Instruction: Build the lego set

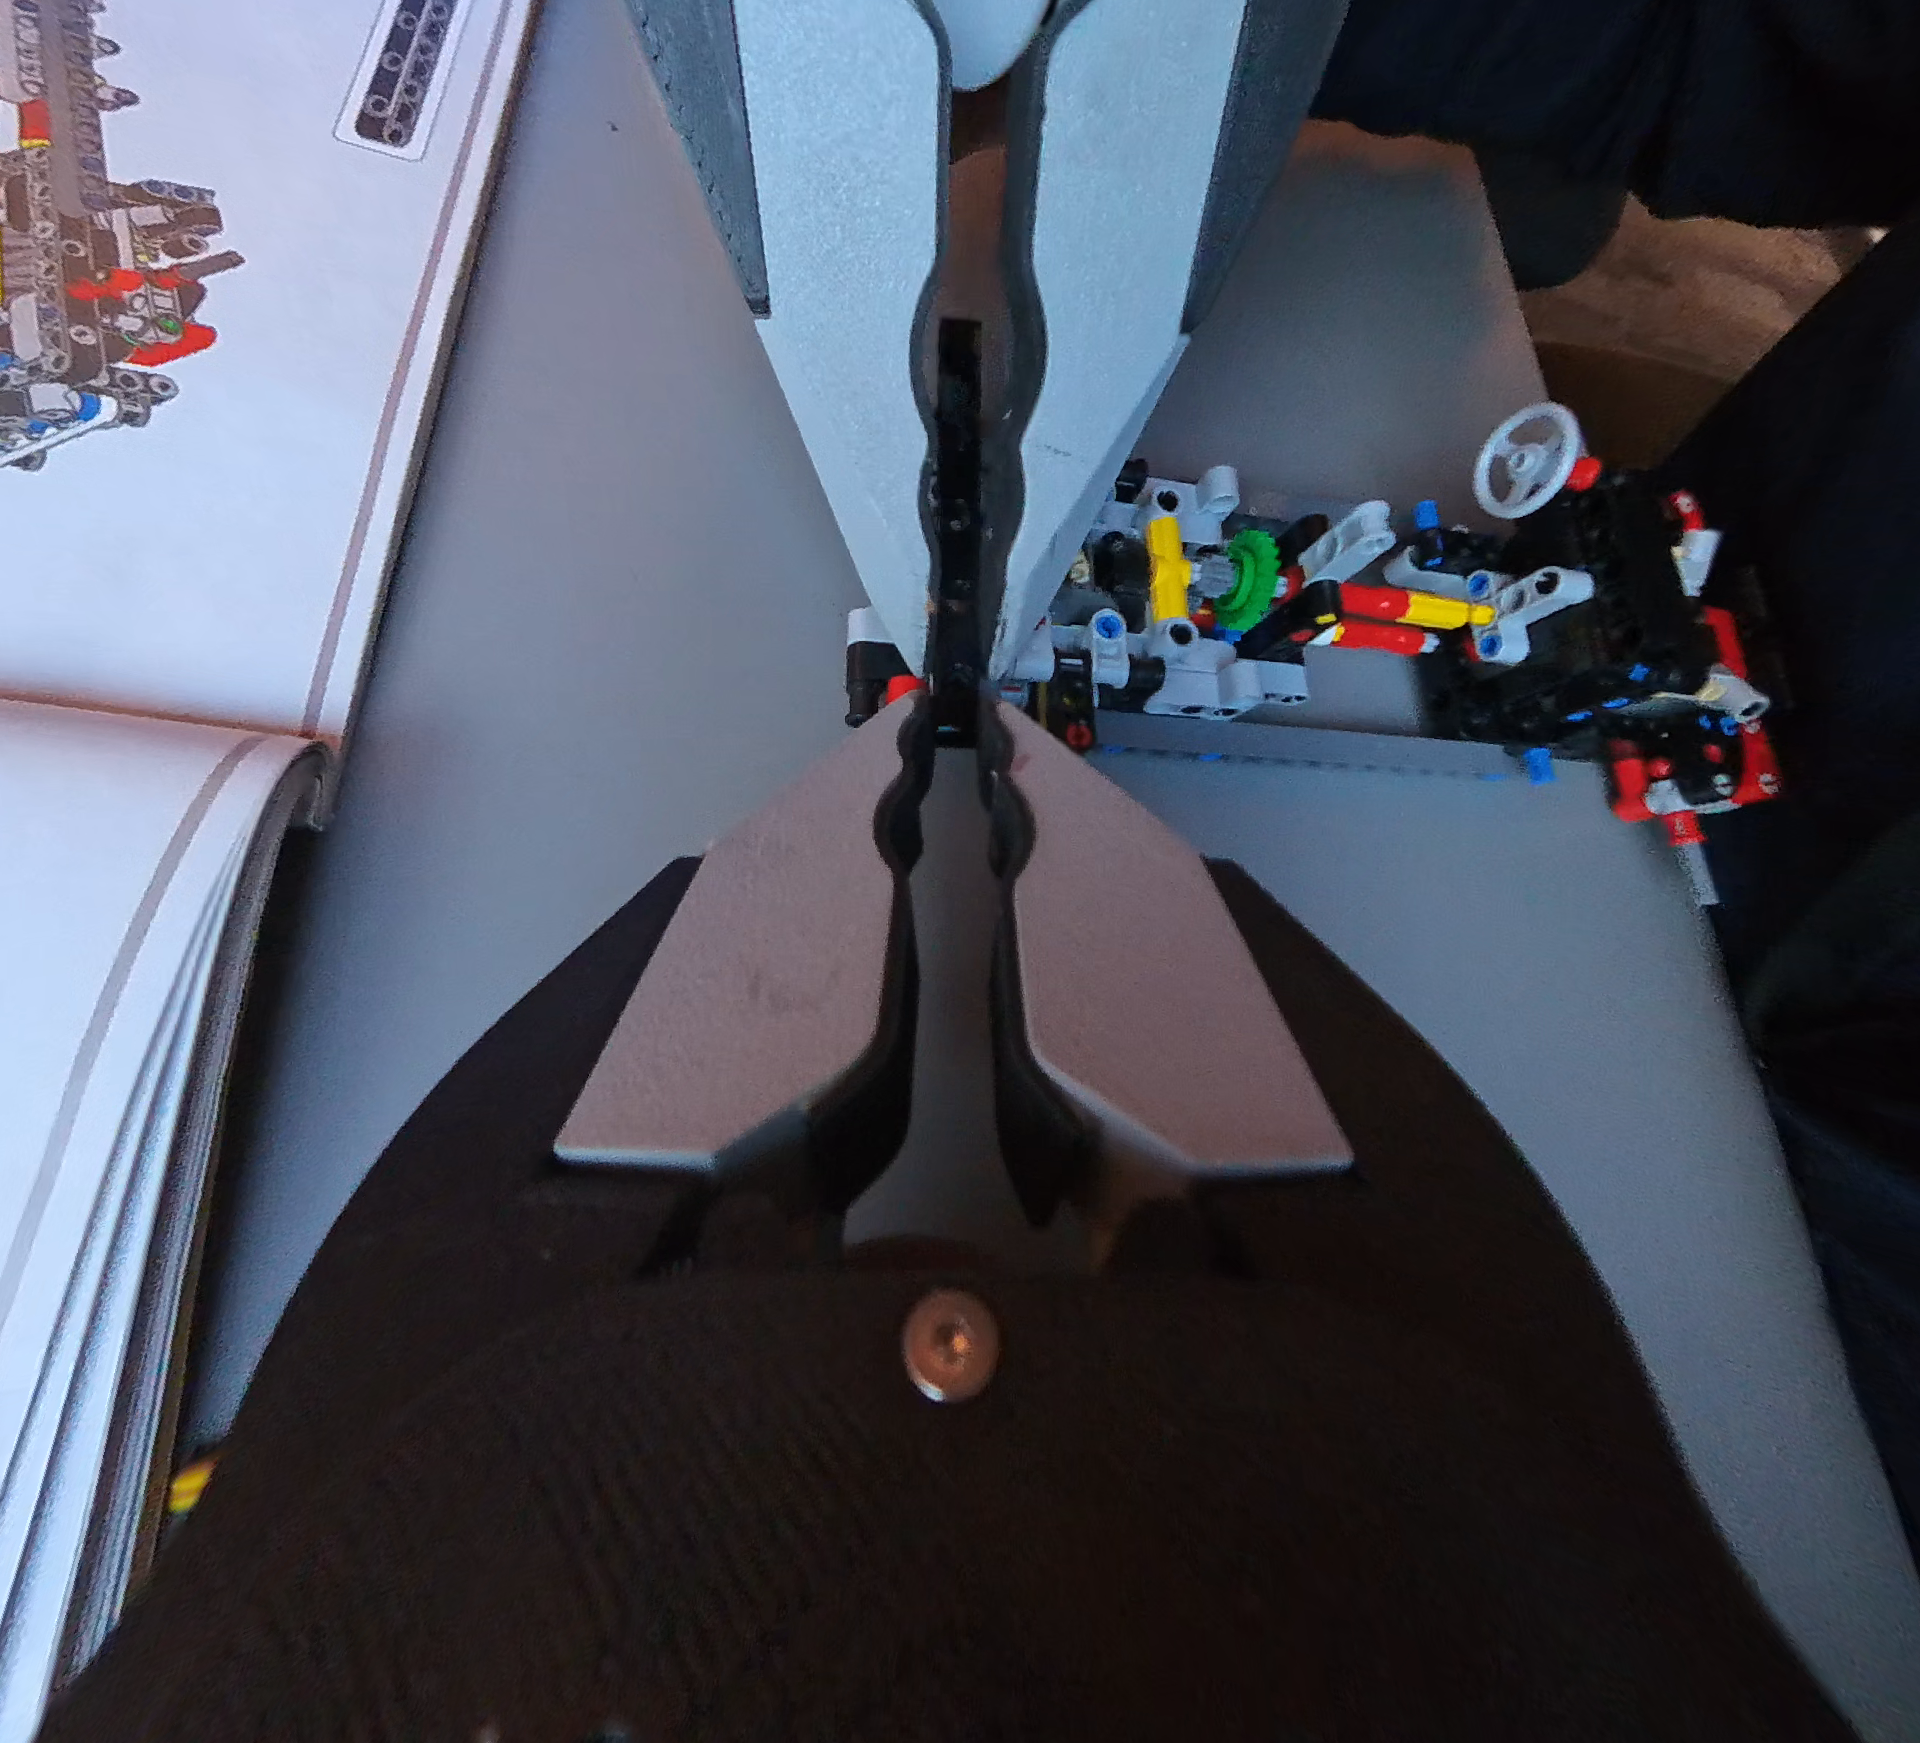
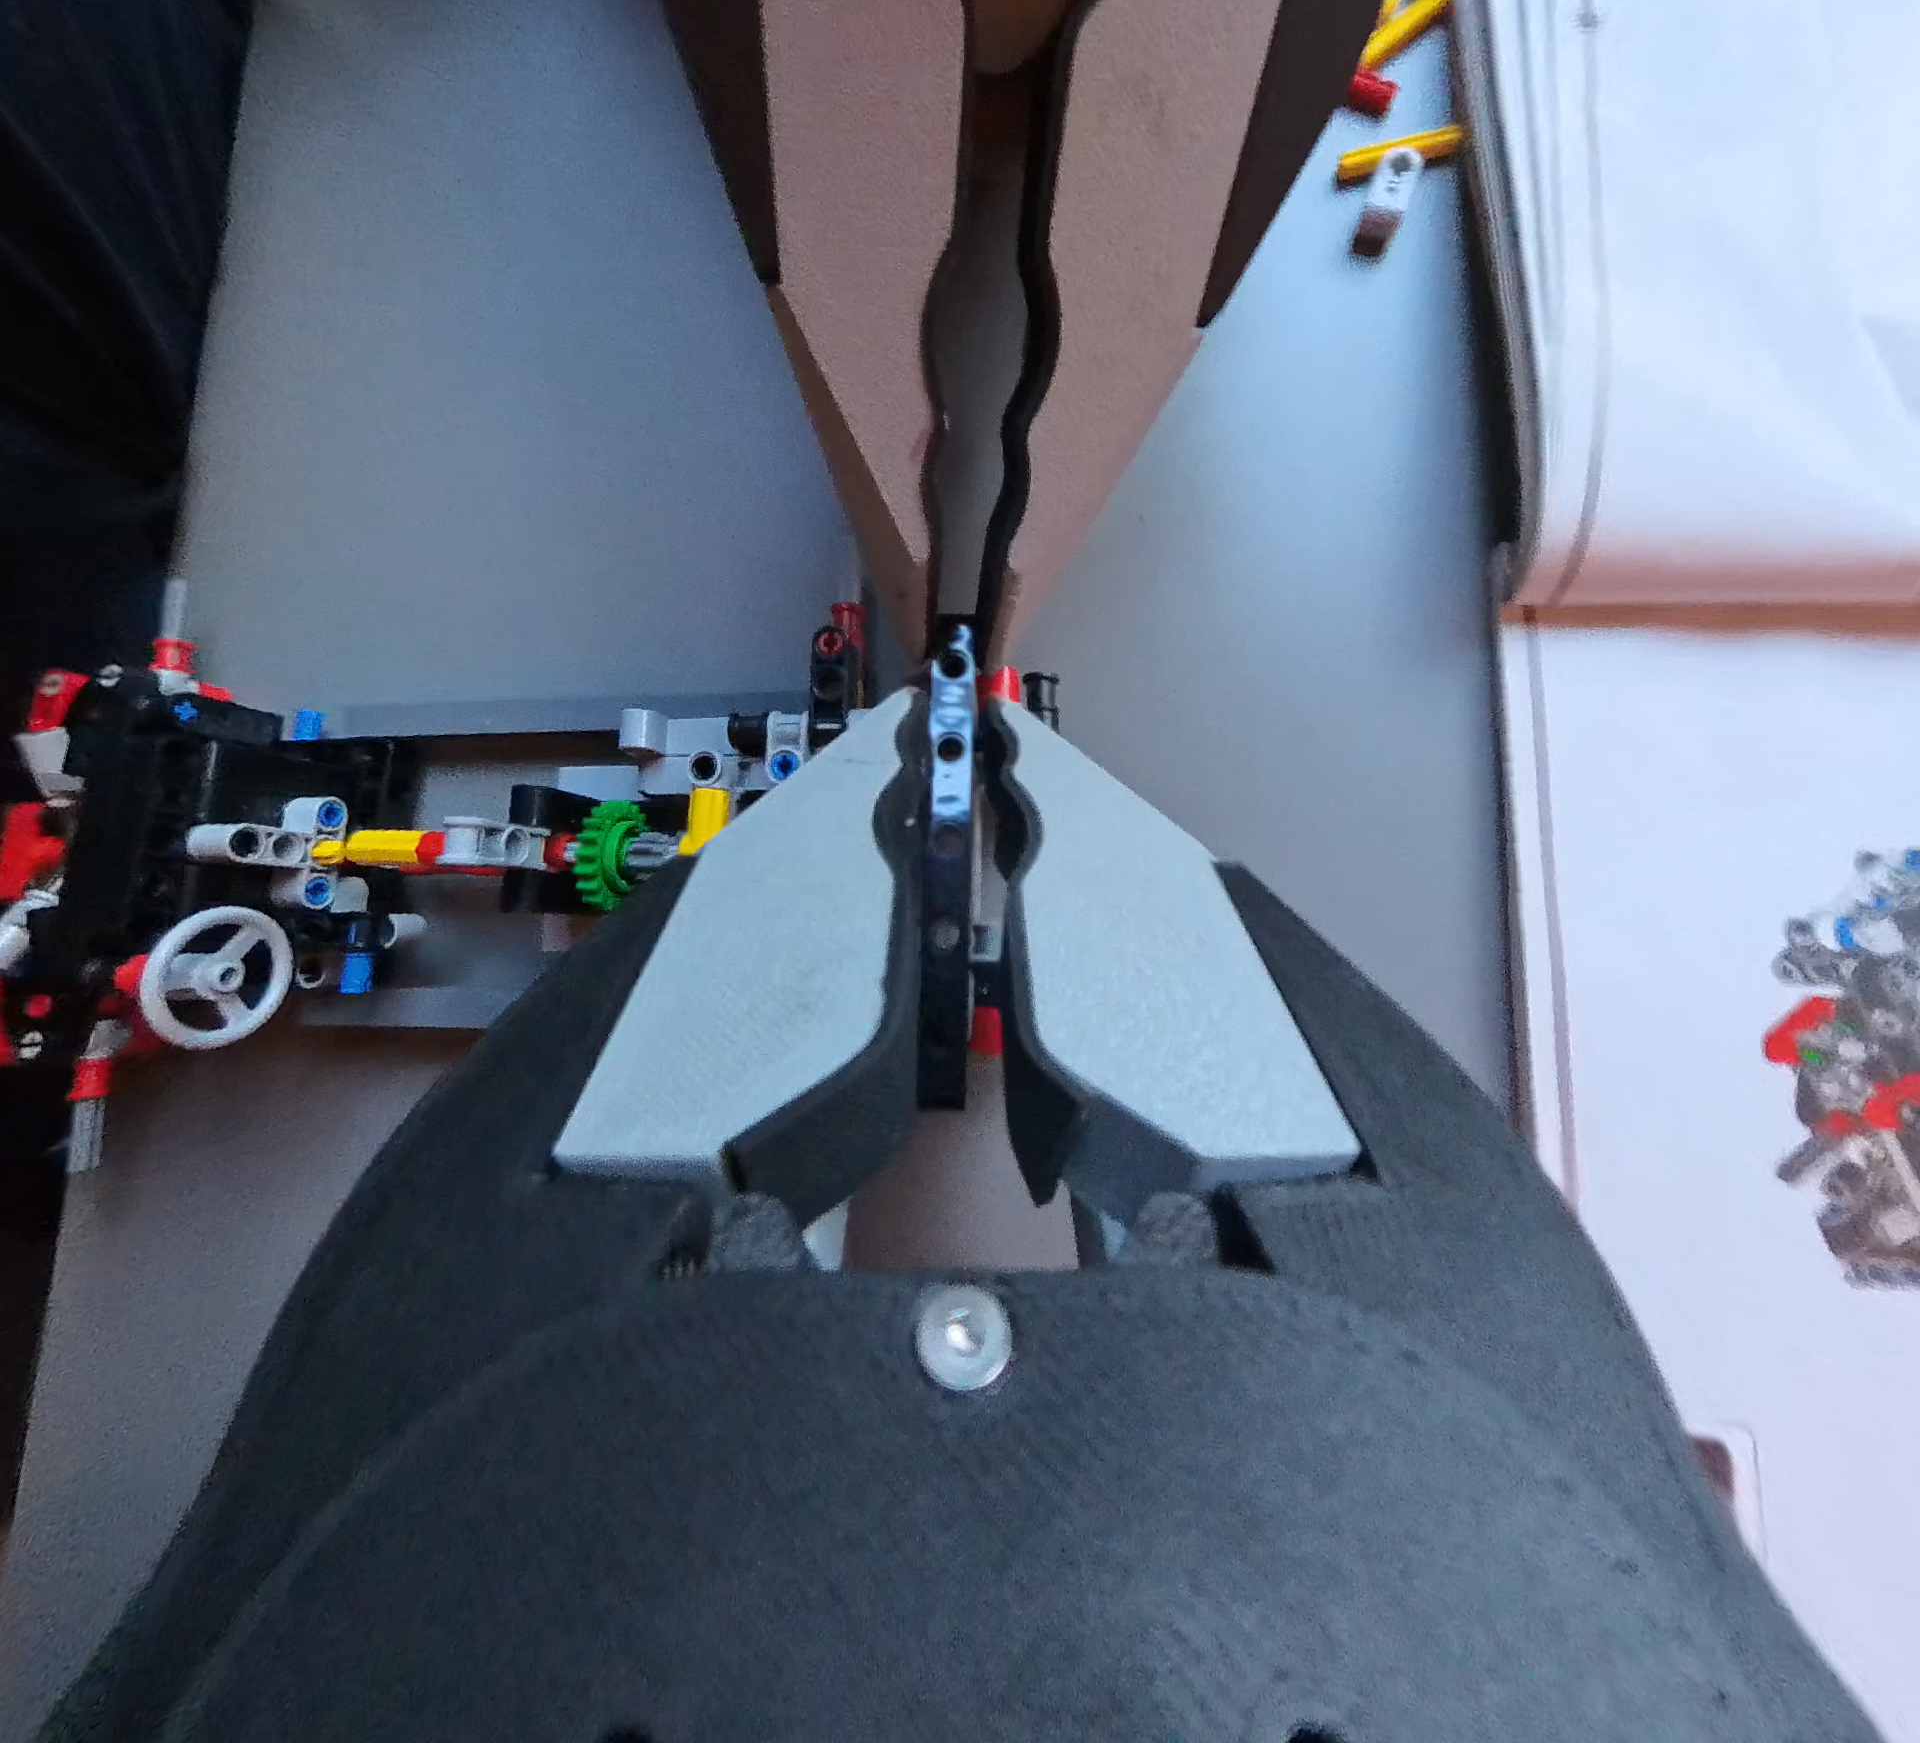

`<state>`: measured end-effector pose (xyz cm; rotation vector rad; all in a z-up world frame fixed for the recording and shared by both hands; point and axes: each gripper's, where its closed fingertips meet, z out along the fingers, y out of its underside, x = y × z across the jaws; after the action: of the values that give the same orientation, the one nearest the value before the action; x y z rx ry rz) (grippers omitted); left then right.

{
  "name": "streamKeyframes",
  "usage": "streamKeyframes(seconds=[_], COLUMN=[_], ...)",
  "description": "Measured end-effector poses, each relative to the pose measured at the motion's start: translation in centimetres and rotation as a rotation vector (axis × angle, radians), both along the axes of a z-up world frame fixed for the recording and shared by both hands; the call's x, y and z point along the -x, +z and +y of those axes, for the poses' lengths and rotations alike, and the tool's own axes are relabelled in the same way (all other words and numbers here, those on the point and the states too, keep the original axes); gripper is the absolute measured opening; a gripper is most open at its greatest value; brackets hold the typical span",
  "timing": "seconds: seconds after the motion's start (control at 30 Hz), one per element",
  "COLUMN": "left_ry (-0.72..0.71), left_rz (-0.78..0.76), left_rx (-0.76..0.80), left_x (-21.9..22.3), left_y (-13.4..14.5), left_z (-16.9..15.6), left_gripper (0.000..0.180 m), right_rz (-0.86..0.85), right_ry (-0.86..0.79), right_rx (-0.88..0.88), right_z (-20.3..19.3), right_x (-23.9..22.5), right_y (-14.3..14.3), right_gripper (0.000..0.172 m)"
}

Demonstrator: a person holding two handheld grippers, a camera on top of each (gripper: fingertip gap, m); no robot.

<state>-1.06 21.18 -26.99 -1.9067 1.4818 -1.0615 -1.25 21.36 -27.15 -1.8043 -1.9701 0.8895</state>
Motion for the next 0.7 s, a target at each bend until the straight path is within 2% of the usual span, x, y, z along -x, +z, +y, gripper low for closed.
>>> streamKeyframes(seconds=[0.1,0.2,0.33,0.43,0.53,0.57,0.7], left_ry=[-0.009,-0.017,-0.028,-0.036,-0.042,-0.030,-0.002], left_rz=[0.013,0.029,0.039,0.049,0.076,0.081,0.015], left_rx=[-0.030,-0.048,-0.047,-0.045,-0.065,-0.080,-0.086], left_x=[0.0,0.1,0.0,-0.1,0.0,0.1,-0.8], left_y=[0.1,0.1,0.1,0.3,0.4,0.8,3.2], left_z=[0.1,0.1,0.1,0.2,0.3,0.7,1.8], left_gripper=[0.006,0.006,0.006,0.006,0.009,0.015,0.013], right_rz=[0.008,0.060,0.026,0.021,0.069,0.085,0.088], right_ry=[-0.048,-0.109,-0.145,-0.144,-0.137,-0.133,-0.122], right_rx=[-0.064,-0.032,-0.052,-0.083,-0.107,-0.103,-0.096], right_z=[1.3,2.0,1.6,1.2,1.2,1.2,1.2], right_x=[-1.6,-4.4,-7.3,-7.4,-6.8,-6.6,-6.4], right_y=[1.0,2.2,1.1,0.4,0.8,0.9,0.8], right_gripper=[0.024,0.021,0.020,0.015,0.008,0.005,0.005])
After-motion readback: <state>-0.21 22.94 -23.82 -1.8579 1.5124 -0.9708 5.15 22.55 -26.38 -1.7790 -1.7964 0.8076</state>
